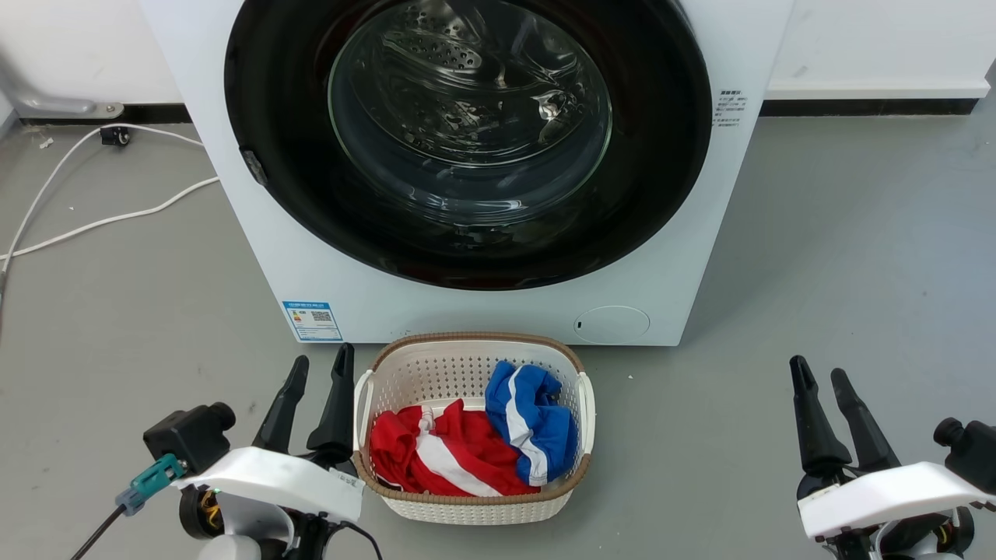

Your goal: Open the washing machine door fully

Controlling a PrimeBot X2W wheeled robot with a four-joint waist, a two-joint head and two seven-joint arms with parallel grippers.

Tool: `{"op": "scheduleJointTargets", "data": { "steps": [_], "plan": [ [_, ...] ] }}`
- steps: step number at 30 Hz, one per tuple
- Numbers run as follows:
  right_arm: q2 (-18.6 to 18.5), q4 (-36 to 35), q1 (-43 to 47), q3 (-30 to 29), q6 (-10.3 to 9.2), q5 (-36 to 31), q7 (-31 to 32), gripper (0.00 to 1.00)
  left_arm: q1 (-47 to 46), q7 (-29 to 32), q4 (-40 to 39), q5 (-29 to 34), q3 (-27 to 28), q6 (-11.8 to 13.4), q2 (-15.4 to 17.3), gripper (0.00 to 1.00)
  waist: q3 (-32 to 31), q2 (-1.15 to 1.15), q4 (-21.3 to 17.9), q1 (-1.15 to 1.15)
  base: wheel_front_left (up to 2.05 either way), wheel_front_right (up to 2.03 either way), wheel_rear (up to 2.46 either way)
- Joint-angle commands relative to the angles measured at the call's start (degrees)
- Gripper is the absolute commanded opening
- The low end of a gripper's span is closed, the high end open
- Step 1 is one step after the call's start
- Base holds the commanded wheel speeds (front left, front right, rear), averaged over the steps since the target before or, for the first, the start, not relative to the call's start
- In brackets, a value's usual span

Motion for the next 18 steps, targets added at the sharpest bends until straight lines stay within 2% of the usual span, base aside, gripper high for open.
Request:
{"op": "scheduleJointTargets", "data": {
  "steps": [1, 18],
  "plan": [
    [-0.35, -1.13, 0.11, 0.08, 0.10, -2.69, -0.41, 1.00, -1.43, -0.85, -1.23, 2.61, -0.74, 0.40, 0.82, 1.00, -0.01, 0.00, 0.01, 0.00, 0.00, 0.00, 0.00],
    [0.23, -2.51, 1.13, 0.62, 0.11, -14.92, -1.40, 1.00, -1.87, -3.44, -0.36, 13.58, -4.41, 2.80, 3.43, 1.00, -0.04, 0.00, -0.21, 0.00, 0.00, 0.00, 0.00]
  ]
}}
